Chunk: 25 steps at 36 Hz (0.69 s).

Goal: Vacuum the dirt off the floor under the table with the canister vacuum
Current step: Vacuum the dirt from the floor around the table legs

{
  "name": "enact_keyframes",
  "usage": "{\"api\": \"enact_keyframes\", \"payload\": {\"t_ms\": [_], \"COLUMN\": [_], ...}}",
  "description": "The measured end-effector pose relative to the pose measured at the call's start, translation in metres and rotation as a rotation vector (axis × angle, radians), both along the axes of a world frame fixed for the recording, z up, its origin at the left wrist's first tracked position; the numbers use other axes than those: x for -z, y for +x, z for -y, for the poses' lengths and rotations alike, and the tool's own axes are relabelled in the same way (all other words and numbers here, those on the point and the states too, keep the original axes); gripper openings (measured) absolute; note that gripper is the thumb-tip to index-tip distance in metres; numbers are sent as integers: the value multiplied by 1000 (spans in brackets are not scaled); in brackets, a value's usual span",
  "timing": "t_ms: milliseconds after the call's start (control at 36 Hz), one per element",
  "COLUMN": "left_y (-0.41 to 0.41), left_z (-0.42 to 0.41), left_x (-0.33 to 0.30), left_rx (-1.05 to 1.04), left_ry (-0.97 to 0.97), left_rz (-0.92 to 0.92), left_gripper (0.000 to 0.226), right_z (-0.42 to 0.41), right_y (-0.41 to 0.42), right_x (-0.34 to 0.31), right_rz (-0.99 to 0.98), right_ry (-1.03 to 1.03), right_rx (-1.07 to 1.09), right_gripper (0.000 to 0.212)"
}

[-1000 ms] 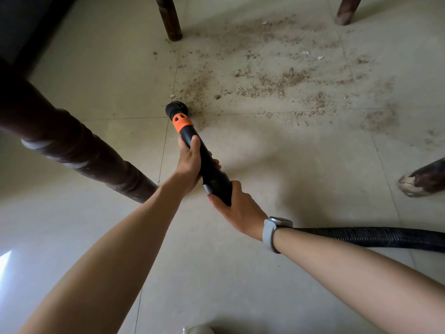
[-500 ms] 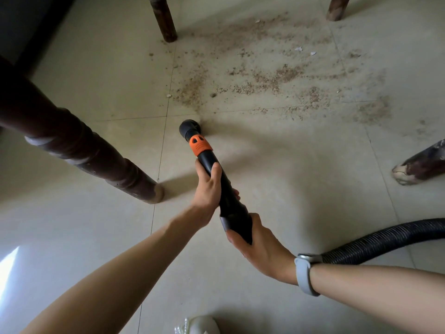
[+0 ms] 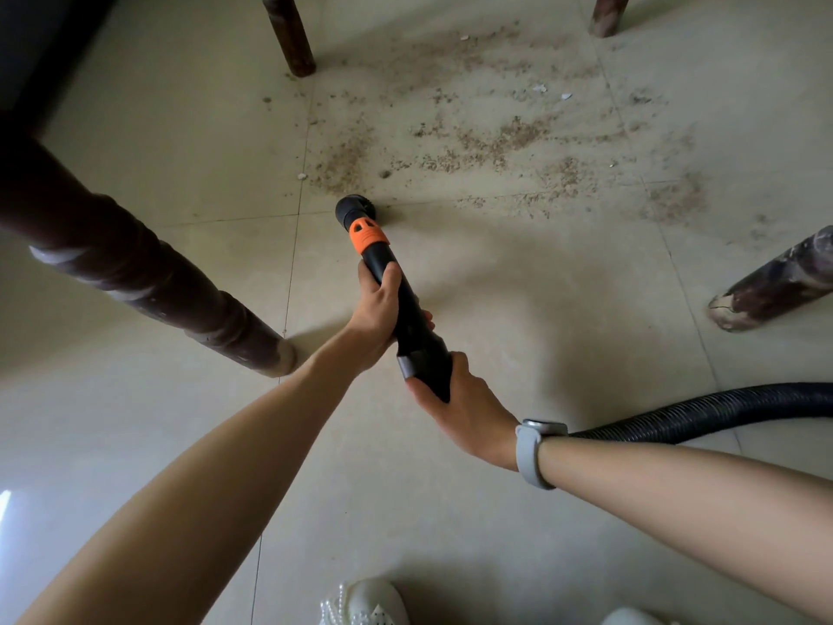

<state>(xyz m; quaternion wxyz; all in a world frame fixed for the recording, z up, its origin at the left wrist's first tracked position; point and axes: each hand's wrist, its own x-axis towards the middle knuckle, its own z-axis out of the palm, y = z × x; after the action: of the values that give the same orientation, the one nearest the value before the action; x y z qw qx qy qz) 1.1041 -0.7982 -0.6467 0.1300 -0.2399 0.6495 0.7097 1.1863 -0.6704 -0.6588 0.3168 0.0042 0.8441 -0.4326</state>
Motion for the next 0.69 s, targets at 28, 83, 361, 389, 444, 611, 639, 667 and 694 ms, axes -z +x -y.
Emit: {"api": "enact_keyframes", "payload": {"t_ms": [28, 83, 361, 389, 444, 611, 639, 667, 694], "left_y": [-3, -10, -13, -9, -1, 13, 13, 14, 14], "left_z": [1, 4, 10, 10, 8, -9, -12, -16, -18], "left_x": [1, 3, 4, 4, 6, 8, 9, 9, 10], "left_rx": [-11, -40, -112, -110, -95, 2, 21, 40, 57], "left_ry": [-5, -14, -23, -22, -9, 6, -4, -11, -17], "left_rz": [6, 16, 34, 23, 1, -30, -28, -23, -15], "left_gripper": [35, 38, 28, 26, 23, 28, 29, 31, 33], "right_z": [1, 3, -2, -4, -9, -22, -24, -26, -29], "right_y": [-4, -12, -28, -26, -20, 5, 8, 11, 13], "right_x": [0, 2, 0, -1, -2, 2, 2, 2, 2], "right_rz": [5, 1, 41, 41, 37, 53, 65, 76, 86], "right_ry": [-3, -5, -14, -4, 3, -25, -36, -45, -49], "right_rx": [-7, -21, -125, -138, -156, -91, -79, -68, -60], "right_gripper": [49, 51, 50, 50, 48, 47, 47, 46, 46]}}
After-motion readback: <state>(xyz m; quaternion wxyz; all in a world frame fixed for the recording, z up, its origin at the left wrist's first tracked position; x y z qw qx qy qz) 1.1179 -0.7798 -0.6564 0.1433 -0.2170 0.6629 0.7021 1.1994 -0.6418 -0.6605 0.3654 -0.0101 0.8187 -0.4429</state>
